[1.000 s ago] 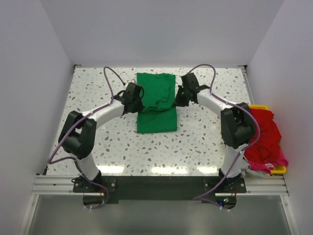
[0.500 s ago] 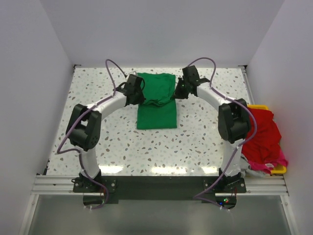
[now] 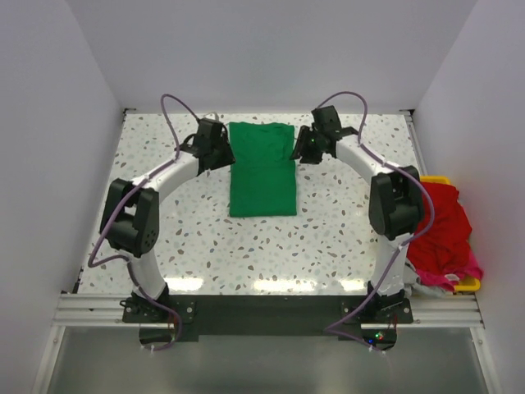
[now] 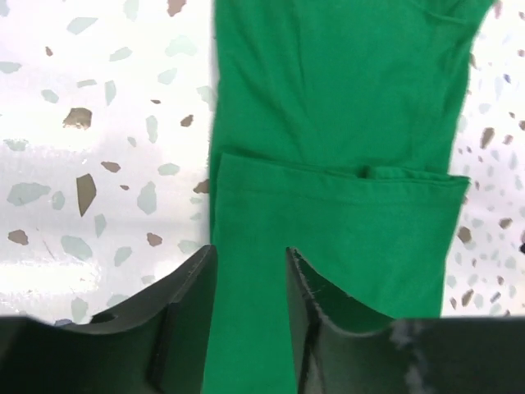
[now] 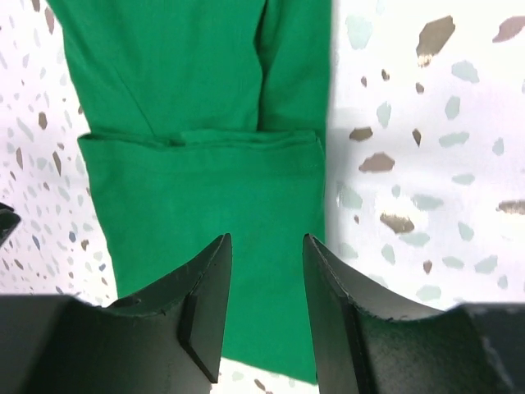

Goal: Fold and stack the t-shirts
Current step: Fold the tshirt

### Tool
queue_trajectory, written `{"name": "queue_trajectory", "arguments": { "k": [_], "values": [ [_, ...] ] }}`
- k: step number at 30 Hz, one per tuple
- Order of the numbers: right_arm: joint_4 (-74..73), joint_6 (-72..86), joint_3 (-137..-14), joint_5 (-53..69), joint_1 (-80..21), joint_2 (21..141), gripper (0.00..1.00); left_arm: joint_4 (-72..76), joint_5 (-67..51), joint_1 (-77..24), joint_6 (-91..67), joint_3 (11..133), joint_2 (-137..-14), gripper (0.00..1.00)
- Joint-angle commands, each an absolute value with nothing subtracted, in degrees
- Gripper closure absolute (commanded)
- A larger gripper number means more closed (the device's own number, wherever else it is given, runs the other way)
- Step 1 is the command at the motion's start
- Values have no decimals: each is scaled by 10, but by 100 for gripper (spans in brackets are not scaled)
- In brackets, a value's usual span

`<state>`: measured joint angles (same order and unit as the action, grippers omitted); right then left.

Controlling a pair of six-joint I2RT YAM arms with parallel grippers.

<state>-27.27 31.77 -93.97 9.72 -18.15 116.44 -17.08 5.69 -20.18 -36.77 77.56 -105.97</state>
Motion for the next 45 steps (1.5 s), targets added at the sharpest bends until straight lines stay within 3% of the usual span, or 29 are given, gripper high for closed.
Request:
{"name": "queue_trajectory", "arguments": {
  "k": [1,6,10,29,45],
  "values": [
    [-255,296,-902,90,-198,1098,57,-119,24,-213,-359,746,-1005,58],
    [-223,305,-822,84,-221,1073,59,-103,14,-247,-369,714,-1007,76],
    [-209,313,-790,82,-250,1063,60,-71,-11,-265,-390,679,-1006,83],
    [-153,330,-595,10,-316,1037,64,34,16,-320,-439,473,-990,90],
    [-101,401,-360,55,-371,816,65,54,43,-430,-535,271,-819,92]
  ]
}}
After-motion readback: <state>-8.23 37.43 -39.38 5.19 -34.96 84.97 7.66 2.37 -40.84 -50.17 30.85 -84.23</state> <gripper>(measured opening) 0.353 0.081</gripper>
